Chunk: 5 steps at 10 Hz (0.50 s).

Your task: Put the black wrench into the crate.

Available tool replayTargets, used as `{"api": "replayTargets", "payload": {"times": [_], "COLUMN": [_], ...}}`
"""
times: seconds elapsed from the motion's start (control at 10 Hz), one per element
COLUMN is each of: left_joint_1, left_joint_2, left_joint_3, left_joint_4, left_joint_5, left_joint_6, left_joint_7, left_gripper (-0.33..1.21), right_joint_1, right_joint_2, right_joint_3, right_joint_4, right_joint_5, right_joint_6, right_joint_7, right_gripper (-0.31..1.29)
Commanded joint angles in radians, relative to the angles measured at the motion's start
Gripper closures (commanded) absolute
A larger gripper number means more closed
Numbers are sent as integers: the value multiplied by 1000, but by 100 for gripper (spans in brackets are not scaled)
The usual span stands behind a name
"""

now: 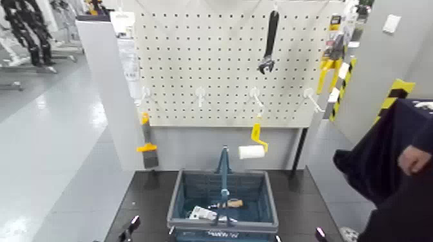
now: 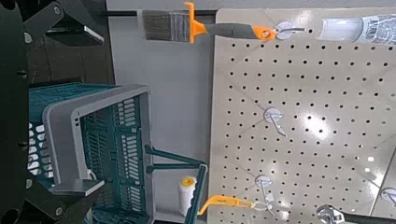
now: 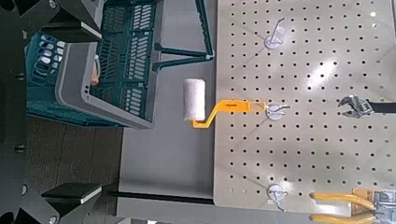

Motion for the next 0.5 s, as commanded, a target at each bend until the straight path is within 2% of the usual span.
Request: {"api": "replayTargets", "payload": {"times": [0.1, 0.2, 0.4, 0.5], "left_joint_1": [0, 0, 0, -2], "left_joint_2": [0, 0, 0, 0], "left_joint_3": [-2, -2, -2, -2], "left_joint_4": [0, 0, 0, 0], "left_joint_5": [1, 1, 3, 3], "left_joint_6": [0, 2, 2, 2], "left_joint_7": [0, 0, 0, 0], "left_gripper": [21, 21, 21, 21], "right_joint_1": [-5, -9, -34, -54], "right_joint_2": [0, 3, -3, -6], "right_joint_3": [-20, -48, -91, -103], "right_joint_4": [-10, -19, -41, -41], "right_joint_5": [5, -12, -14, -46], "right_joint_6": [0, -5, 14, 32], "right_joint_7": [36, 62, 118, 140], "right_gripper": [17, 16, 17, 16]}}
